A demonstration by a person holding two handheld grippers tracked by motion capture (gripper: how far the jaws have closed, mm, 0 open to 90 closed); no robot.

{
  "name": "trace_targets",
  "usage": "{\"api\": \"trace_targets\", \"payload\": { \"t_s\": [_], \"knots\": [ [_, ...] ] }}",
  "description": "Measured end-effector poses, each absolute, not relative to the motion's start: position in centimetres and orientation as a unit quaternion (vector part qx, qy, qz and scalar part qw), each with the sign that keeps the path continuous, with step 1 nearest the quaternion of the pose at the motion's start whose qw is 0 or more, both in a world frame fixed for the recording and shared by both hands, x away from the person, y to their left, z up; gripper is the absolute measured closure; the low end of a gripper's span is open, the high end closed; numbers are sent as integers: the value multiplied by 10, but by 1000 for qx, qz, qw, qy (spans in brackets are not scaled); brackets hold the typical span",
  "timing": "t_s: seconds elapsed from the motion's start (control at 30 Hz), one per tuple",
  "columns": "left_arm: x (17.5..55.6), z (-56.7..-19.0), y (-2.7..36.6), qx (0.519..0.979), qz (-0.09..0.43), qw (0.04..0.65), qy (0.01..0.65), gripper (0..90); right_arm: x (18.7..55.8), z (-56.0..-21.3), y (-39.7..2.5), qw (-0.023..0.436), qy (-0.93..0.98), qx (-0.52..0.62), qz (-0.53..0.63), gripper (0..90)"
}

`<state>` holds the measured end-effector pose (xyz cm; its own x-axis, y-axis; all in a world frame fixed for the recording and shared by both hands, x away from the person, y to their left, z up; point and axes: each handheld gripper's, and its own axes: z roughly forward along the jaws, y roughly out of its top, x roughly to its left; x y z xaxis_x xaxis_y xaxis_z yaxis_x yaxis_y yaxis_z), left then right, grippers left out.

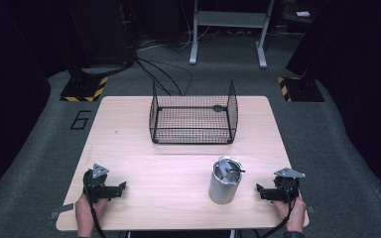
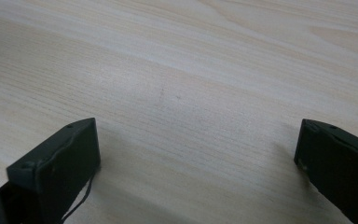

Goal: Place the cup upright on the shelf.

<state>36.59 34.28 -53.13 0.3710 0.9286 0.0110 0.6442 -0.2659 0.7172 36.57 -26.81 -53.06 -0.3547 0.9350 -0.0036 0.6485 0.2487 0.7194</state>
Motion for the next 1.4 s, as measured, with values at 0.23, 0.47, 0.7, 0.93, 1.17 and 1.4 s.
{"api": "trace_targets", "payload": {
  "t_s": [0.23,0.47,0.7,0.93,1.17,1.4],
  "knots": [
    [366,-531,343,764,222,319,515,4,366,-531,-268,223,758,523,321,0],
    [366,-531,343,764,222,320,515,4,366,-531,-268,224,757,523,321,0],
    [366,-531,343,764,222,320,515,5,366,-530,-267,222,754,528,322,0],
    [366,-532,342,760,226,324,515,4,364,-527,-267,215,760,519,327,0],
    [366,-532,343,762,227,323,514,4,352,-511,-263,205,758,505,357,0],
    [367,-532,343,763,225,321,514,5,333,-476,-250,201,764,465,400,0]
  ]
}}
